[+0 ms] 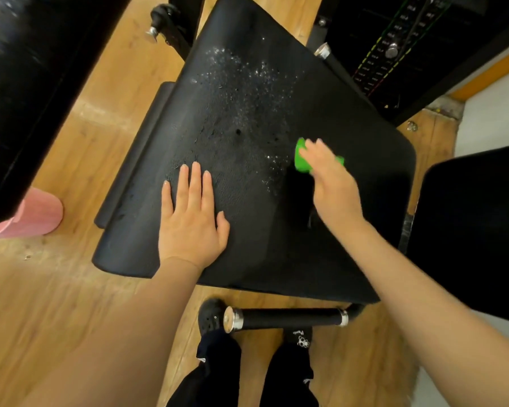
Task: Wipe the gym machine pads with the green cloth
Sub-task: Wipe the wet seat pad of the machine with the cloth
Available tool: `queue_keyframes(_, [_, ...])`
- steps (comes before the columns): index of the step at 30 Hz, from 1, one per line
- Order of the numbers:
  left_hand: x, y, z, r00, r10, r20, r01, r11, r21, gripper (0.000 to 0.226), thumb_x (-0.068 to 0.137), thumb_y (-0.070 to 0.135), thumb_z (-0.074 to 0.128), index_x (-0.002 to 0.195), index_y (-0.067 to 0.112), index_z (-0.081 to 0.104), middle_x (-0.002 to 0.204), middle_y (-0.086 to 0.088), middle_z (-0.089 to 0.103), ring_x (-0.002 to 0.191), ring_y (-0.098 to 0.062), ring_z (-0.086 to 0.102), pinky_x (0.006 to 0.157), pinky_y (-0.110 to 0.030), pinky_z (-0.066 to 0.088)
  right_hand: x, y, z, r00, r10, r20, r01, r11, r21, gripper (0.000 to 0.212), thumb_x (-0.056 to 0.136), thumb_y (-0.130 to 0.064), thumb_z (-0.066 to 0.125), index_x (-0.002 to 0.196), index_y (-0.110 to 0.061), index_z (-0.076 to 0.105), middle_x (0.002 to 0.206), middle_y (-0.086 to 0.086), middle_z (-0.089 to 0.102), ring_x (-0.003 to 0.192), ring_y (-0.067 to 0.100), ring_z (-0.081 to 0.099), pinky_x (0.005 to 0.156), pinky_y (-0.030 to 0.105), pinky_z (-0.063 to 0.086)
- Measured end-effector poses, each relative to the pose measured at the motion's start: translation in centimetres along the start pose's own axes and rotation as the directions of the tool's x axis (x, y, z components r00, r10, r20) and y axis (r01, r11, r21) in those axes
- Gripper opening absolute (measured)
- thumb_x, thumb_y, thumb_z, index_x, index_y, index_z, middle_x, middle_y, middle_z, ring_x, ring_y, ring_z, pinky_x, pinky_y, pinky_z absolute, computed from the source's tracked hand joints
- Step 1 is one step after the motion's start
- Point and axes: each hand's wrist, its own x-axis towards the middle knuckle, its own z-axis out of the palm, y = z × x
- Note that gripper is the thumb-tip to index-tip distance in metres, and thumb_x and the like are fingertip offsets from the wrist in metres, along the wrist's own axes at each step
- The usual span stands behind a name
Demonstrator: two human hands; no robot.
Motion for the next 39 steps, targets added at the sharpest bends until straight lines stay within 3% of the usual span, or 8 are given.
queue_keyframes(7, [0.0, -0.1, 0.4, 0.999, 0.006, -0.032, -0.006, 1.0, 0.0, 0.068, 0.094, 0.041, 0.025, 0.151, 0.004, 0.024, 0.158, -0.017, 0.02, 0.148, -0.032, 0.012, 0.117, -0.048, -0.001, 7.2, -1.1, 3.8, 0.959, 0.283, 0.003, -0.282, 0.957, -0.068, 0.05, 0.094, 0.007, 0.034, 0.137, -0.015, 0.045, 0.15, 0.0, 0.034, 0.141, 0.016, 0.022, 0.109, 0.022, 0.019])
queue_keyframes(9, [-0.1, -0.2, 0.4, 1.0, 0.005, -0.03, -0.005, 1.0, -0.006, 0.068, 0.093, 0.041, 0.026, 0.15, 0.003, 0.025, 0.158, -0.018, 0.022, 0.147, -0.032, 0.014, 0.117, -0.048, -0.001, 4.1, -2.4, 5.0, 0.968, 0.25, -0.027, -0.251, 0.965, -0.074, 0.053, 0.09, 0.01, 0.036, 0.137, -0.014, 0.046, 0.148, 0.003, 0.037, 0.14, 0.018, 0.026, 0.109, 0.02, 0.018])
queue_keyframes(16, [-0.1, -0.3, 0.1, 1.0, 0.0, 0.008, 0.0, 1.0, -0.023, 0.07, 0.097, 0.042, 0.029, 0.154, 0.006, 0.009, 0.162, -0.015, 0.004, 0.149, -0.03, -0.002, 0.117, -0.047, -0.006, -9.7, -8.3, 6.8, 0.979, 0.204, -0.009, -0.204, 0.977, -0.06, 0.066, 0.068, 0.02, 0.065, 0.126, -0.009, 0.057, 0.132, 0.01, 0.055, 0.128, 0.027, 0.045, 0.102, 0.044, 0.037])
queue_keyframes(19, [-0.1, -0.2, -0.1, 0.999, -0.002, 0.037, 0.003, 1.0, -0.023, 0.07, 0.098, 0.043, 0.024, 0.154, 0.007, 0.003, 0.162, -0.014, -0.001, 0.149, -0.03, -0.007, 0.118, -0.048, -0.006, -13.4, -9.5, 6.9, 0.972, 0.226, 0.066, -0.219, 0.971, -0.1, 0.076, 0.056, 0.018, 0.076, 0.123, -0.014, 0.06, 0.132, 0.004, 0.056, 0.128, 0.018, 0.04, 0.1, 0.044, 0.036])
queue_keyframes(23, [-0.1, -0.1, -0.3, 0.999, -0.001, 0.05, 0.002, 1.0, -0.006, 0.07, 0.098, 0.043, 0.021, 0.154, 0.008, -0.001, 0.162, -0.014, -0.005, 0.149, -0.03, -0.009, 0.118, -0.048, -0.005, -16.8, -10.9, 7.5, 0.951, 0.294, 0.094, -0.296, 0.955, -0.002, 0.078, 0.06, 0.021, 0.07, 0.126, -0.018, 0.056, 0.138, -0.007, 0.042, 0.134, 0.008, 0.026, 0.104, 0.049, 0.023])
queue_keyframes(31, [-0.2, -0.3, -0.7, 0.998, 0.022, 0.067, -0.02, 1.0, -0.024, 0.069, 0.1, 0.044, 0.021, 0.154, 0.007, -0.001, 0.162, -0.013, -0.006, 0.149, -0.03, -0.009, 0.119, -0.048, -0.003, -16.6, -12.9, 6.6, 0.851, 0.525, 0.021, -0.514, 0.823, 0.24, 0.061, 0.084, 0.017, 0.05, 0.131, -0.022, 0.044, 0.133, -0.017, 0.038, 0.135, -0.003, 0.023, 0.113, 0.03, 0.023])
queue_keyframes(35, [-0.1, -0.3, -1.6, 0.993, 0.054, 0.101, -0.045, 0.995, -0.088, 0.067, 0.102, 0.041, 0.026, 0.154, 0.008, -0.001, 0.162, -0.013, -0.007, 0.149, -0.029, -0.01, 0.118, -0.045, -0.006, -13.6, -13.1, 5.7, 0.852, 0.521, -0.059, -0.5, 0.841, 0.205, 0.053, 0.089, 0.009, 0.05, 0.134, -0.019, 0.041, 0.135, -0.016, 0.033, 0.135, 0.003, 0.022, 0.108, 0.014, 0.014])
queue_keyframes(39, [-0.2, -2.4, -2.5, 0.993, 0.096, 0.07, -0.083, 0.981, -0.174, 0.062, 0.103, 0.031, 0.032, 0.154, 0.007, 0.006, 0.162, -0.011, -0.001, 0.149, -0.027, -0.006, 0.119, -0.041, -0.005, -11.9, -15.4, 7.0, 0.916, 0.399, -0.04, -0.386, 0.905, 0.177, 0.052, 0.085, 0.014, 0.051, 0.131, -0.012, 0.051, 0.139, -0.002, 0.045, 0.135, 0.009, 0.025, 0.11, 0.029, 0.02])
